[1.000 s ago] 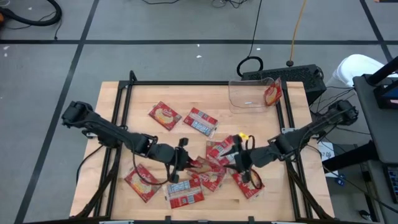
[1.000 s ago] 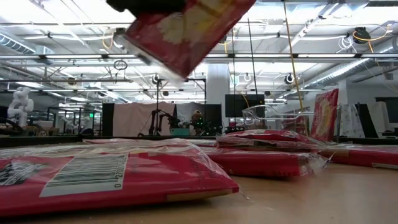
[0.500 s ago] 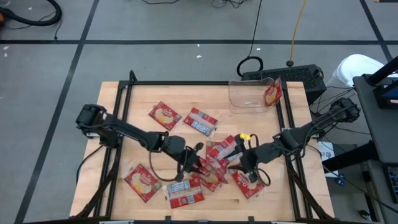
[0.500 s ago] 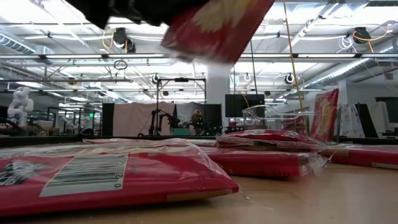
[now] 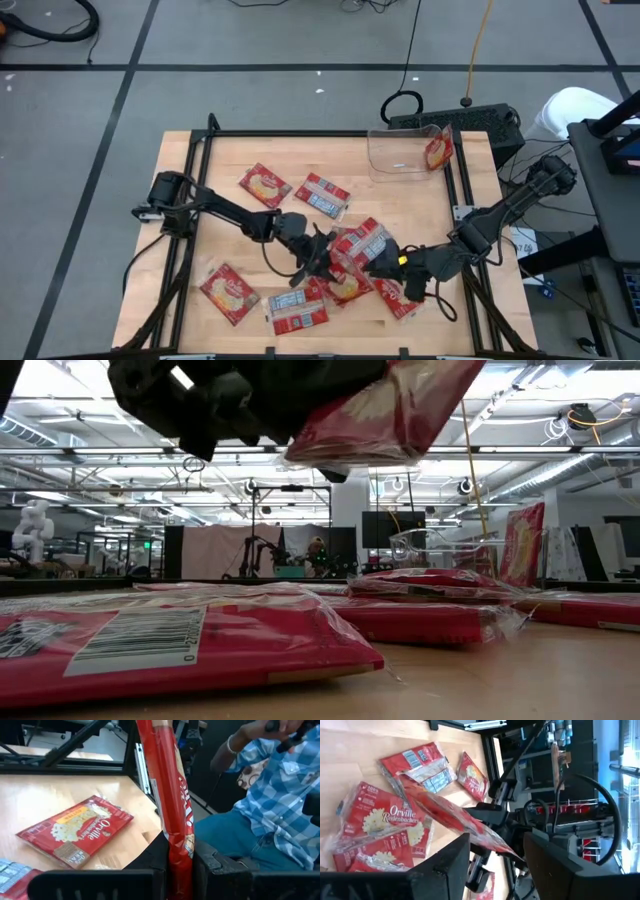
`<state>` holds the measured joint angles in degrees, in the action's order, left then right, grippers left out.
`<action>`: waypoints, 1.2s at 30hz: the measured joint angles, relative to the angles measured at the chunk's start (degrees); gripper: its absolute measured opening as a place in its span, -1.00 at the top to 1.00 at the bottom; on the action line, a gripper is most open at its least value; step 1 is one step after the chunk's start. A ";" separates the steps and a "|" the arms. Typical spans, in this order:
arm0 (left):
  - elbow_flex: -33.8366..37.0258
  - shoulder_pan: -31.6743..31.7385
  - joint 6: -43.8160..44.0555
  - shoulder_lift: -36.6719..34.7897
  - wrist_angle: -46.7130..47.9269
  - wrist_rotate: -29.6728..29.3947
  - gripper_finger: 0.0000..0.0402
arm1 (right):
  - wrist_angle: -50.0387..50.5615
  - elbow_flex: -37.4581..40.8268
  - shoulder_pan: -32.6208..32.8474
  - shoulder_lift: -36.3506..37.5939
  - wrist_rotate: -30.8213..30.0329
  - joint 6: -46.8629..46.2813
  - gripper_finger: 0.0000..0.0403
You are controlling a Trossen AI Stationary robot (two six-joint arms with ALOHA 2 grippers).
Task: Sort popcorn bags into baskets
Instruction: Put the red popcorn bag into the transparent bin
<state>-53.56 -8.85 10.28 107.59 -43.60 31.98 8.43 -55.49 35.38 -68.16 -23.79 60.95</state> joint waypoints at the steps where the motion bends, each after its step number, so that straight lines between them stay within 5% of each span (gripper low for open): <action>1: -0.02 0.17 0.32 0.08 -0.57 0.00 0.79 | -0.16 -0.01 -0.01 0.00 -0.01 -1.35 0.12; 6: -0.02 0.92 -0.64 0.09 -0.59 0.05 0.79 | -0.69 -0.01 -0.02 0.02 -0.31 -18.77 0.12; 12: -0.02 1.63 -3.97 0.09 -0.22 -1.87 0.79 | -3.16 -0.01 -1.26 0.31 -7.65 -58.34 0.12; 17: -0.02 2.50 -4.72 0.09 0.16 -6.49 0.79 | -1.24 0.00 -4.63 0.47 -3.50 -86.61 0.12; 27: -0.02 2.60 -5.31 0.09 3.21 -9.11 0.79 | 11.61 -0.01 -9.92 0.48 6.67 -101.60 0.05; 36: -0.02 2.61 -5.70 0.09 3.49 -11.62 0.79 | 12.64 -0.01 -12.69 -0.22 15.41 -103.85 0.08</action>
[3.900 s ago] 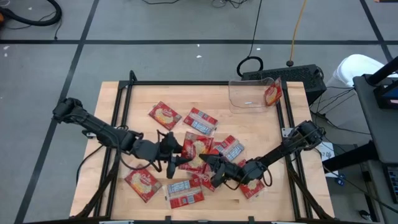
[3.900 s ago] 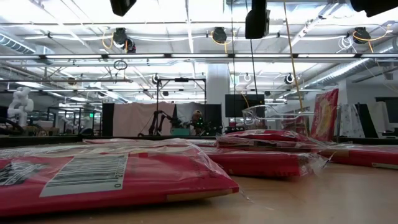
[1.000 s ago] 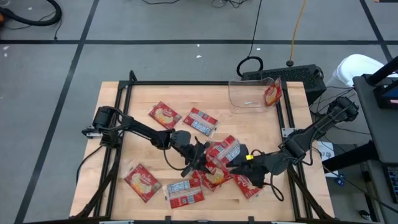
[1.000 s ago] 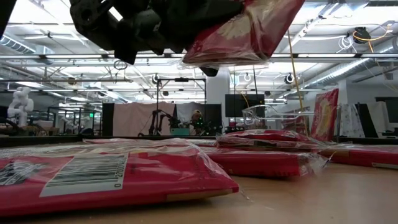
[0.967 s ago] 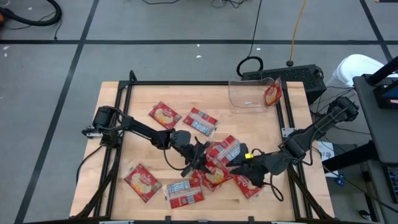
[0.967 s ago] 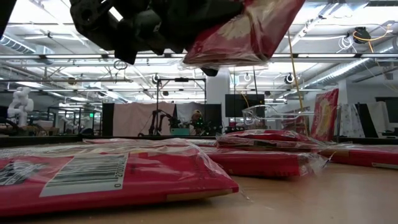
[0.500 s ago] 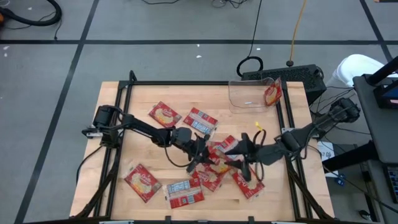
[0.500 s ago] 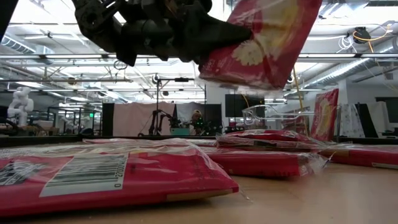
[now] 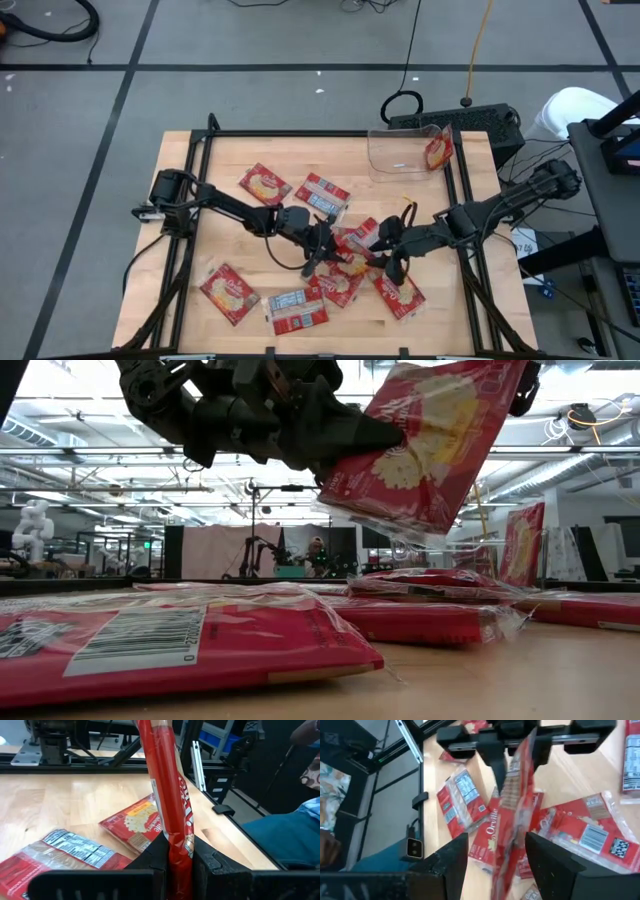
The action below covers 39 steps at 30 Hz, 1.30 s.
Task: Sort popcorn bags into baskets
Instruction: Put the red popcorn bag into the transparent bin
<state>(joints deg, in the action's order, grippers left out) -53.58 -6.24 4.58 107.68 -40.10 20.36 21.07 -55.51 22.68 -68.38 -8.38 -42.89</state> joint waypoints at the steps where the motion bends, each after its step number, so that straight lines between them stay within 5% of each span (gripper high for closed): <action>1: 0.00 0.00 0.00 0.00 -0.08 0.02 0.79 | 0.13 0.00 -0.60 -0.37 0.79 0.04 0.10; 17: 0.00 0.02 2.02 -0.02 1.72 -5.13 0.74 | 1.70 -0.02 -5.64 -2.46 2.71 8.29 0.78; 22: 0.00 0.02 4.10 -0.02 1.21 -8.18 0.44 | 2.80 0.00 -7.85 -2.23 2.79 12.97 0.97; 31: -0.04 2.12 6.45 -5.75 5.81 -18.65 -0.29 | 12.73 -1.96 -12.95 2.35 2.52 17.02 0.97; 34: -0.07 2.99 6.69 -11.29 12.80 -23.16 -0.41 | 18.20 -4.97 -14.56 4.94 1.68 17.44 0.98; 39: -0.09 3.13 6.27 -17.84 24.87 -30.21 -0.43 | 22.25 -11.23 -15.54 8.09 -8.07 17.23 0.98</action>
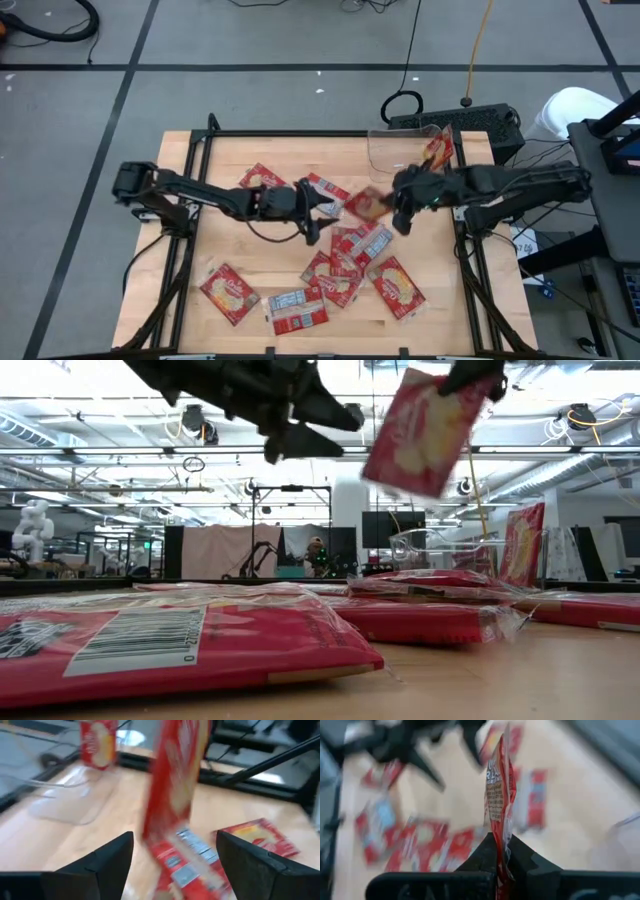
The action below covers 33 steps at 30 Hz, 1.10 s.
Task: Sort popcorn bags into baskets
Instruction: Put the red popcorn bag into the transparent bin
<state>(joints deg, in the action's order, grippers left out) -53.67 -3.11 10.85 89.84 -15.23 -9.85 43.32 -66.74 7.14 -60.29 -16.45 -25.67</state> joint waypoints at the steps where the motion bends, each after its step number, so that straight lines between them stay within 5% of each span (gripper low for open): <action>1: 0.00 0.00 0.12 -0.64 2.06 -0.88 -0.41 | 0.58 -1.37 -0.33 0.26 -2.04 0.08 0.98; 12: 0.09 0.24 2.10 -1.92 7.68 -4.23 -0.15 | 16.09 -10.10 -13.82 0.77 -19.32 -0.68 0.95; 17: 0.09 -0.05 4.34 -1.92 7.25 -1.43 -0.06 | 22.96 -10.10 -24.34 0.37 -18.11 -1.14 0.94; 24: 0.09 -0.07 4.70 -1.90 6.57 2.95 0.03 | 18.62 -9.53 -38.06 -1.80 -11.02 0.74 0.94; 33: 0.09 -0.07 4.35 -1.90 6.80 3.83 0.07 | 18.78 -9.44 -45.60 -8.12 -8.76 1.13 0.93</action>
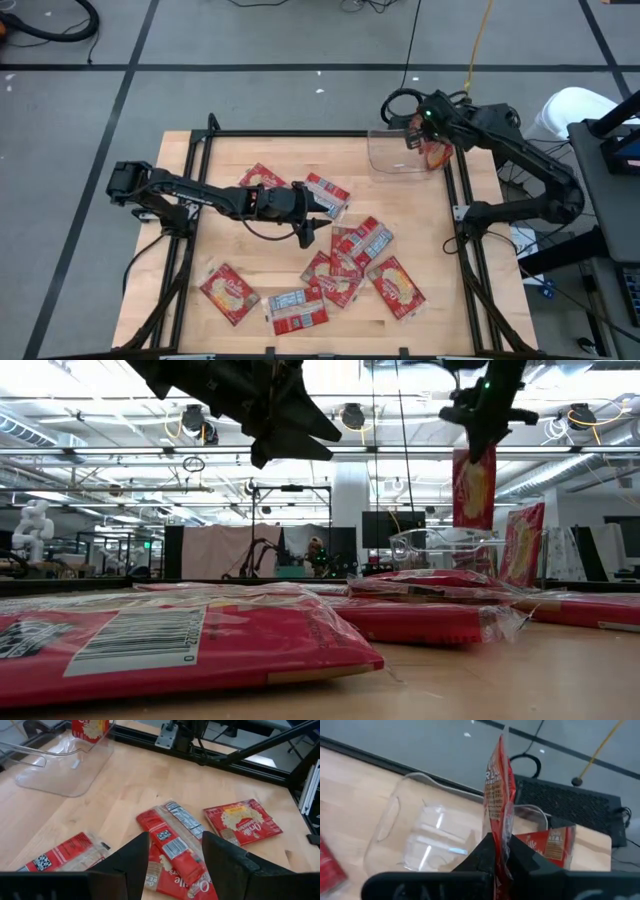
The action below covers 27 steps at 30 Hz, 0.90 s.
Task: Sort popcorn bags into baskets
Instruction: Put the red popcorn bag into the transparent bin
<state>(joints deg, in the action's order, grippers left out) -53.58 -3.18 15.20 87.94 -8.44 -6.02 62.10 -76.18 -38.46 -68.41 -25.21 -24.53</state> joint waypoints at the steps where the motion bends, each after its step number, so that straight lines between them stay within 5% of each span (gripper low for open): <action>1: -0.01 0.00 0.00 0.00 0.03 0.00 0.07 | 0.02 0.00 -0.19 -0.61 0.00 -0.02 0.93; 27: 0.00 0.00 0.48 0.02 0.05 0.00 0.07 | -3.99 11.34 -3.60 -2.99 -1.80 -4.95 0.93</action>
<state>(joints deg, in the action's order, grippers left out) -53.58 -3.18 15.68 87.96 -8.38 -6.02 58.11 -64.85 -42.05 -71.41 -27.00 -29.49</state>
